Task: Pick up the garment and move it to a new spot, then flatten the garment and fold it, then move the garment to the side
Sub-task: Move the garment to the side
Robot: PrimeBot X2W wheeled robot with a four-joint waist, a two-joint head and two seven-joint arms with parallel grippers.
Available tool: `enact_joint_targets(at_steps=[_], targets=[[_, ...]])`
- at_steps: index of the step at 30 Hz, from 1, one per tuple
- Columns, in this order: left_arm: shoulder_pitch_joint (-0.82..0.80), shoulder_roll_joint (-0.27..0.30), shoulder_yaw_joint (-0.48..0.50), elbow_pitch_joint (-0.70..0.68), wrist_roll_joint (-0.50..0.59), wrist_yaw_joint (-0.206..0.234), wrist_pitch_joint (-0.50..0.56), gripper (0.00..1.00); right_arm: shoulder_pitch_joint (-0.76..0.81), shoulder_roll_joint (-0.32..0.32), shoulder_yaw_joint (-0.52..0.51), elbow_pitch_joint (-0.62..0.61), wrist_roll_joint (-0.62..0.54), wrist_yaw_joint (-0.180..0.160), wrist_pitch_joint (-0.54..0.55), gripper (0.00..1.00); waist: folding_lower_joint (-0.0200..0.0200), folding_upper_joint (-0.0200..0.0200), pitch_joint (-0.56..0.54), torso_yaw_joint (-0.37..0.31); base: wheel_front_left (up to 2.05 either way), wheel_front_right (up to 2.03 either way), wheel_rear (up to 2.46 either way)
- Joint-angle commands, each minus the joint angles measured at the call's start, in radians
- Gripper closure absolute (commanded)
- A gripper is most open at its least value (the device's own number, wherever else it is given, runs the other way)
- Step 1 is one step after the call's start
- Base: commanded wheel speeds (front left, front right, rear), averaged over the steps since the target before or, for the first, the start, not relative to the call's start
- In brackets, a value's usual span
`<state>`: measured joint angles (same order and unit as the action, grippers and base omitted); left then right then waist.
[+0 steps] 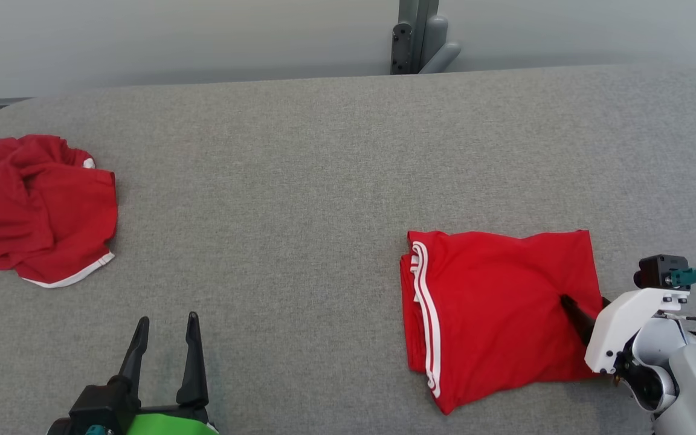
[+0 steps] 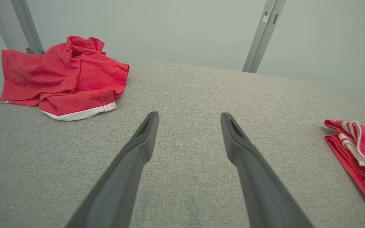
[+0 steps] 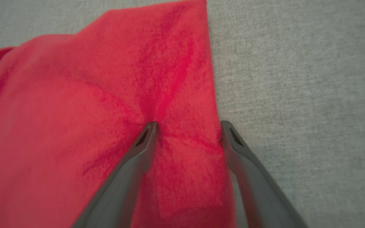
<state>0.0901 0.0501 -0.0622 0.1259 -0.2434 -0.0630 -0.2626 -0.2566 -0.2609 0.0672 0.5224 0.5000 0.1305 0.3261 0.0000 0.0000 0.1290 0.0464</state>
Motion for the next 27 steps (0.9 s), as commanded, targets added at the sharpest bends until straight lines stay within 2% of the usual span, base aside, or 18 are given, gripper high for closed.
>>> enact_joint_targets(at_steps=[1, 2, 7, 13, 21, 27], targets=[[-0.021, 0.001, 0.002, -0.005, 0.007, -0.007, -0.003, 0.0, -0.019, -0.004, 0.021, 0.015, 0.013, 0.0, 0.012, 0.24, 0.0, 0.0, 0.022, 0.014, 0.0, 0.0, 0.0], [-0.025, 0.001, 0.003, -0.006, 0.007, -0.008, -0.003, 0.0, -0.026, -0.007, 0.03, 0.014, 0.021, 0.0, 0.004, 1.0, 0.0, 0.0, 0.026, 0.015, 0.0, 0.0, 0.0], [-0.04, 0.001, 0.002, -0.028, -0.005, -0.005, -0.003, 0.0, -0.08, -0.045, 0.058, -0.011, 0.055, 0.0, -0.033, 1.0, 0.0, 0.0, 0.06, -0.003, 0.0, 0.0, 0.0], [-0.07, 0.001, 0.019, -0.057, 0.017, -0.018, -0.002, 0.0, -0.192, -0.129, 0.042, -0.034, 0.015, 0.0, -0.072, 1.0, 0.0, 0.0, 0.139, -0.068, 0.0, 0.0, 0.0], [-0.145, 0.033, 0.037, -0.105, 0.063, -0.052, -0.002, 0.0, -0.35, -0.221, -0.075, -0.03, -0.058, 0.0, -0.047, 1.0, 0.0, 0.0, 0.3, -0.157, 0.0, 0.0, 0.0], [-0.177, 0.073, 0.017, -0.108, 0.081, -0.062, -0.002, 0.0, -0.426, -0.27, -0.19, 0.011, -0.123, 0.0, -0.052, 1.0, 0.0, 0.0, 0.384, -0.17, 0.0, 0.0, 0.0]])
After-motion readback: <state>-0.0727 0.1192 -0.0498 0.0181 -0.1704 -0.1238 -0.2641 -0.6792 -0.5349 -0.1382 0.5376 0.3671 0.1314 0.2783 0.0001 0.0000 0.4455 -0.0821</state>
